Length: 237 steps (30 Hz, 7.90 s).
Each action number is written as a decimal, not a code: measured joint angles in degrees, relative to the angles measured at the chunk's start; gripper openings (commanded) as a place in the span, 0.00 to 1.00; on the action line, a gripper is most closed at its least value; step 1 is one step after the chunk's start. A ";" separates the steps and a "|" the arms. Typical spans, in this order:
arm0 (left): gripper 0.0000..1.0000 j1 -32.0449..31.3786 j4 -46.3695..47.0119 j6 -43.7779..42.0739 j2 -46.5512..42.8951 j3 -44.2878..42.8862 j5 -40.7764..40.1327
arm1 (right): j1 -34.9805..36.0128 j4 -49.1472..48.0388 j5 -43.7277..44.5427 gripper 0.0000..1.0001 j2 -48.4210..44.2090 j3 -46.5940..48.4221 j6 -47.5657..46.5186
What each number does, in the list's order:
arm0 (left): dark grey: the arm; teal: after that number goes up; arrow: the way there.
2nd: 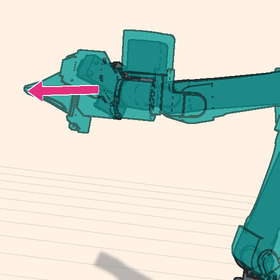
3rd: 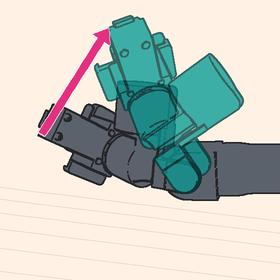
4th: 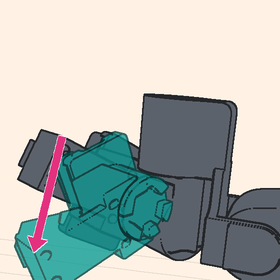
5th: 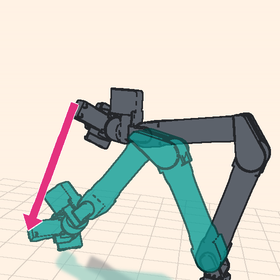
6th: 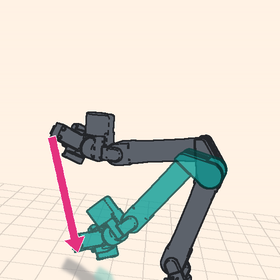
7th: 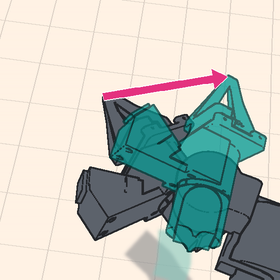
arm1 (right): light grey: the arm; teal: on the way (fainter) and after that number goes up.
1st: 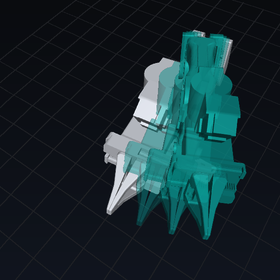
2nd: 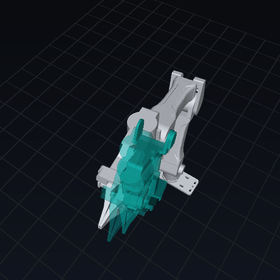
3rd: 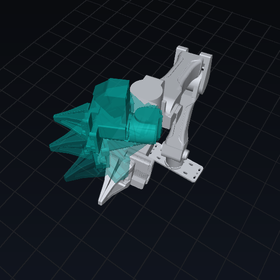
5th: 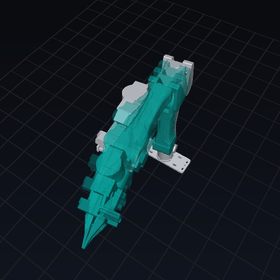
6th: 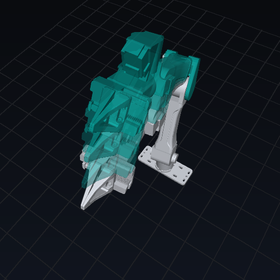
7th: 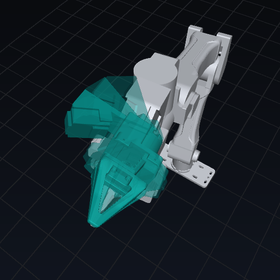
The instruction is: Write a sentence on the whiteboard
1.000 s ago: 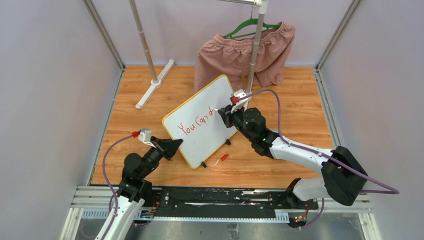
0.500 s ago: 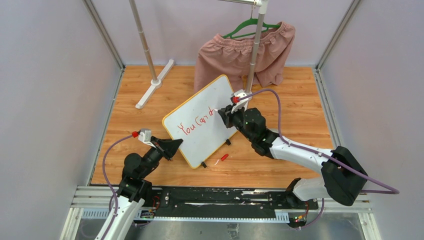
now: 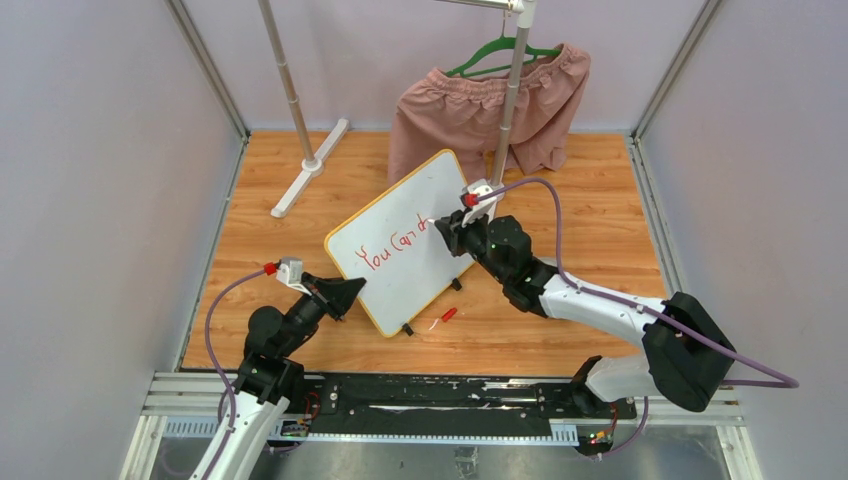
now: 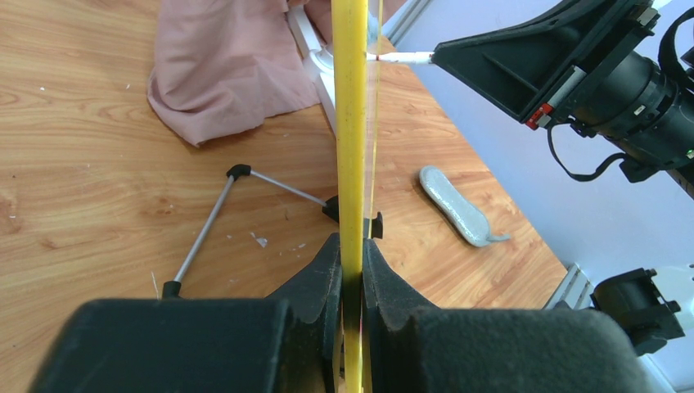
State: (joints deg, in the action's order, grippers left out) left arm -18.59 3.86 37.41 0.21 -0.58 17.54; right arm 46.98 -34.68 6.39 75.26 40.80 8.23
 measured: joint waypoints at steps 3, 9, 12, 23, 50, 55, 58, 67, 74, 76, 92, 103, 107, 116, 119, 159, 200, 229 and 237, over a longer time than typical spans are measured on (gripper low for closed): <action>0.00 0.00 0.00 0.00 0.00 0.00 0.00 | 0.33 0.00 -0.02 0.00 0.02 -0.02 0.00; 0.00 -0.02 0.00 0.00 0.00 0.00 -0.02 | 1.27 -0.02 -0.02 0.00 0.00 -0.04 0.15; 0.00 -0.02 0.00 0.00 0.00 0.00 -0.02 | 1.42 -0.11 0.11 0.00 -0.04 -0.35 0.26; 0.00 -0.02 0.00 0.00 0.00 0.00 -0.02 | 1.20 1.70 2.93 0.00 -0.83 -1.44 0.33; 0.00 -0.02 0.00 0.00 0.00 0.00 0.00 | 0.46 2.93 2.60 0.00 0.68 2.64 -0.07; 0.00 -0.07 0.04 -0.02 0.00 0.00 0.04 | 0.37 3.23 3.32 0.00 -1.66 0.70 0.26; 0.00 -0.11 0.07 -0.02 0.00 0.00 0.04 | -0.85 3.76 4.13 0.00 -4.98 -1.03 1.09; 0.00 -0.22 0.11 -0.15 0.00 0.00 0.02 | -11.91 1.62 -1.09 0.00 -7.13 -4.04 7.87; 0.00 -0.33 0.13 -0.33 0.00 0.00 -0.07 | -12.90 3.65 -11.96 0.00 -5.44 -2.08 7.21; 0.00 -0.35 0.13 -0.42 0.00 0.00 -0.07 | -12.90 3.76 -14.01 0.00 -4.72 -1.53 7.06; 0.00 -0.42 0.13 -0.42 0.00 0.00 -0.15 | -11.93 7.52 -17.29 0.00 -0.52 1.95 5.60; 0.00 -0.42 0.11 -0.44 0.00 0.00 -0.22 | -11.80 8.76 -17.31 0.00 0.92 3.67 5.51; 0.00 -0.42 0.13 -0.42 0.00 0.00 -0.22 | -11.80 8.70 -17.25 0.00 1.09 3.76 5.51; 0.00 -0.59 0.17 -0.59 0.00 0.00 -0.20 | -11.76 8.87 -15.50 0.00 1.62 6.16 5.29; 0.00 -0.63 0.20 -0.66 0.00 0.00 -0.20 | -11.74 8.76 -15.15 0.00 1.84 6.64 5.16; 0.00 -0.68 0.24 -0.81 0.00 0.00 -0.04 | -11.52 8.92 -12.11 0.00 -0.52 2.40 4.81; 0.00 -0.70 0.24 -0.81 0.00 0.00 -0.07 | -9.14 8.09 -11.69 0.00 0.57 3.98 4.42; 0.00 -0.74 0.28 -0.83 0.00 0.00 0.02 | -10.45 7.26 -10.36 0.00 -0.76 5.40 4.35; 0.00 -0.74 0.28 -0.83 0.00 0.00 0.02 | -10.86 6.84 -10.19 0.00 0.07 6.43 4.22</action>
State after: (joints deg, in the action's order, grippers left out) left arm -19.33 4.14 36.58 0.21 -0.58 17.56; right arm 36.12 -27.83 -3.79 75.33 47.22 12.45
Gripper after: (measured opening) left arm 0.130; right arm 0.146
